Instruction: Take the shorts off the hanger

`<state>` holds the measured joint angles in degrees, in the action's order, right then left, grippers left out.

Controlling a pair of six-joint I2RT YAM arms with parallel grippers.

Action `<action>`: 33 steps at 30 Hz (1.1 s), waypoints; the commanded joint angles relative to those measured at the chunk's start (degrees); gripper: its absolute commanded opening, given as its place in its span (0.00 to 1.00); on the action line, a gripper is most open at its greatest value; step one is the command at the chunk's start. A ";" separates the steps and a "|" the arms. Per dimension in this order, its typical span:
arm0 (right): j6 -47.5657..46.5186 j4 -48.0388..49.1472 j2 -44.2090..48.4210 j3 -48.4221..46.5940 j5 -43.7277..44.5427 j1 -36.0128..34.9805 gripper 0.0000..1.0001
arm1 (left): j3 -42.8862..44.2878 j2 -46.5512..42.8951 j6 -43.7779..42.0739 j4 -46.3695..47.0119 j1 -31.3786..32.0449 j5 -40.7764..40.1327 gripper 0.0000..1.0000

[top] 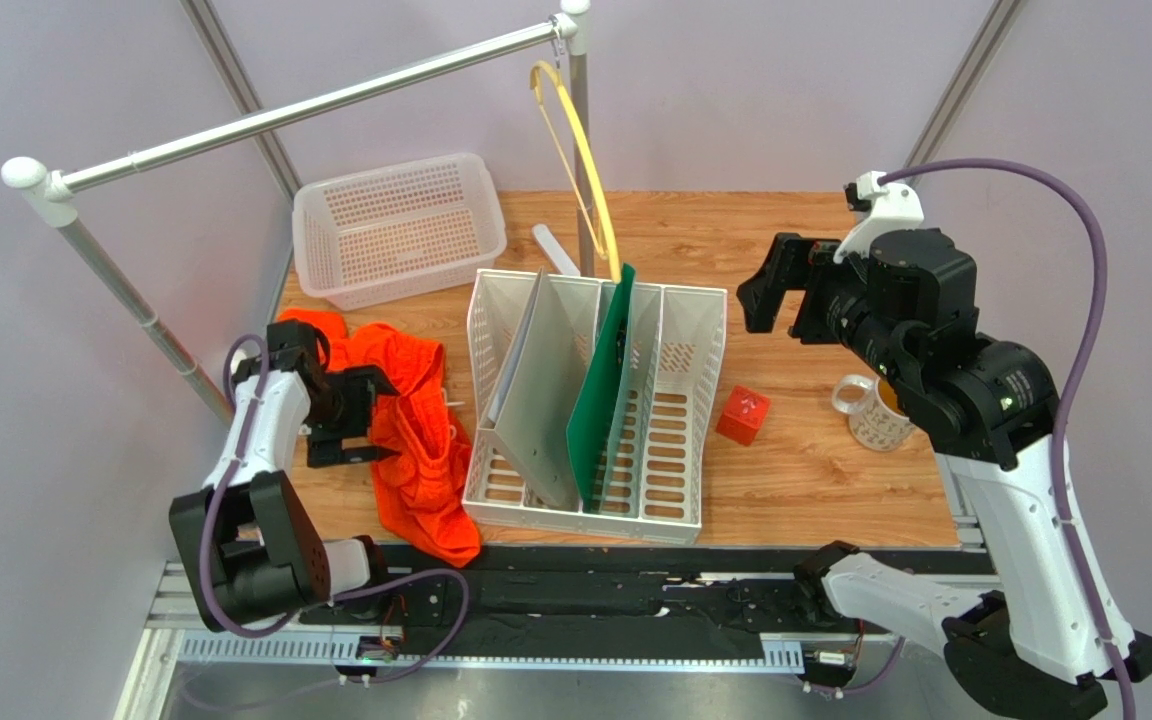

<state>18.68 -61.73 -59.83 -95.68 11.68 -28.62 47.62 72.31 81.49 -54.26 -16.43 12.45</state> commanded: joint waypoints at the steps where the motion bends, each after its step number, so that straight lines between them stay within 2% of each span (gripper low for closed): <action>1: -1.89 2.41 -0.98 -2.32 2.03 1.37 0.98 | 1.59 5.97 8.59 6.53 -0.71 0.56 0.98; 6: -0.92 2.41 -1.69 -1.88 2.56 3.13 0.98 | 4.68 12.58 9.73 6.01 -0.63 -0.57 0.98; 10: -0.83 2.32 -2.13 -2.05 2.29 4.45 0.98 | 3.81 15.04 11.76 10.38 -0.89 -1.90 0.98; 15: -1.45 2.15 -2.22 -2.32 2.21 5.07 0.97 | 3.98 20.05 10.70 11.45 -0.89 -0.50 0.99; 18: -1.54 2.06 -2.13 -2.41 2.12 5.42 0.97 | 0.73 19.45 10.88 17.25 -0.98 0.12 0.86; 20: -1.45 1.97 -1.78 -2.50 1.85 5.59 0.97 | -1.12 17.34 10.53 19.89 -0.98 -0.49 0.72; 21: -1.54 1.97 -1.69 -2.32 1.50 5.51 0.97 | -1.47 16.38 10.27 20.68 -0.98 -0.93 0.60; 23: -1.71 2.06 -0.99 -1.97 1.15 5.59 0.97 | -1.82 13.57 8.43 22.70 -0.98 -1.46 0.44; 24: -1.89 2.06 -0.73 -1.88 0.54 5.59 0.97 | -2.00 12.69 7.72 23.93 -0.89 -0.94 0.19; 25: -2.15 2.23 -0.29 -1.79 0.36 5.59 0.97 | -2.17 11.46 6.76 26.98 -1.06 -0.06 0.09; 27: -2.33 2.23 0.15 -1.27 -0.08 5.59 0.97 | -2.09 10.66 4.12 33.04 -0.89 4.41 0.00; 33: -2.77 2.49 3.40 -0.21 -1.75 4.90 0.97 | -1.03 4.27 3.05 42.19 -0.36 9.17 0.00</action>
<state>17.23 -61.52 -59.09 -95.94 11.44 -23.31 45.17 83.11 86.17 -23.55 -16.91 17.61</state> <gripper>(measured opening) 0.972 0.110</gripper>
